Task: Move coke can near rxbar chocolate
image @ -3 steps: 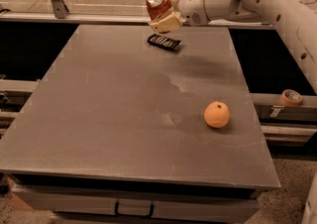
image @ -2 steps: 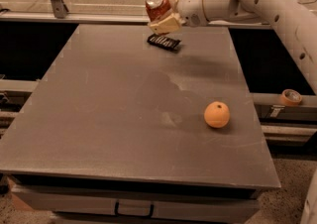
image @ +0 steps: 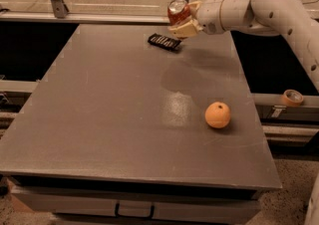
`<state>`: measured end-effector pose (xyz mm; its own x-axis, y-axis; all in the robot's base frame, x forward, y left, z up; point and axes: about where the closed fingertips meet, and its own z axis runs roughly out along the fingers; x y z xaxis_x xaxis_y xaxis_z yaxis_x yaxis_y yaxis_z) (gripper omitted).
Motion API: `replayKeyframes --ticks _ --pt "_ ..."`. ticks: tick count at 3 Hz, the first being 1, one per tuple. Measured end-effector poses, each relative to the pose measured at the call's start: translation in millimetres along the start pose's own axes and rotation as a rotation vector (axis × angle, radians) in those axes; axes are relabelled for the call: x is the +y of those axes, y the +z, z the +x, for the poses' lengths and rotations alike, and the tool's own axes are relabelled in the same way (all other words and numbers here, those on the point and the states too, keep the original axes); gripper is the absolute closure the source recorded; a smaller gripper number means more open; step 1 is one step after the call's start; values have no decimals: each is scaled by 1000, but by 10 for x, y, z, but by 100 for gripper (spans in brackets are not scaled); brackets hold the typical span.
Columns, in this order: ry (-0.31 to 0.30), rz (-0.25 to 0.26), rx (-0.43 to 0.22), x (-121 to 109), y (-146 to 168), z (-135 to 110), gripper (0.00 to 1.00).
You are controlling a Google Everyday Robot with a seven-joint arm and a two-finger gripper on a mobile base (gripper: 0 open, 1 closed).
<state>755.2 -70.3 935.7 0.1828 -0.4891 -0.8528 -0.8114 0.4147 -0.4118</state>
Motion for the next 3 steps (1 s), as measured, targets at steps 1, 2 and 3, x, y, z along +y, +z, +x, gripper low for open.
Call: replayKeyframes --ticks 1,2,3 --pt "83 30 14 -45 -38 335 100" --pt "172 36 16 -3 -34 594 83" --pt "226 36 8 32 -10 740 59"
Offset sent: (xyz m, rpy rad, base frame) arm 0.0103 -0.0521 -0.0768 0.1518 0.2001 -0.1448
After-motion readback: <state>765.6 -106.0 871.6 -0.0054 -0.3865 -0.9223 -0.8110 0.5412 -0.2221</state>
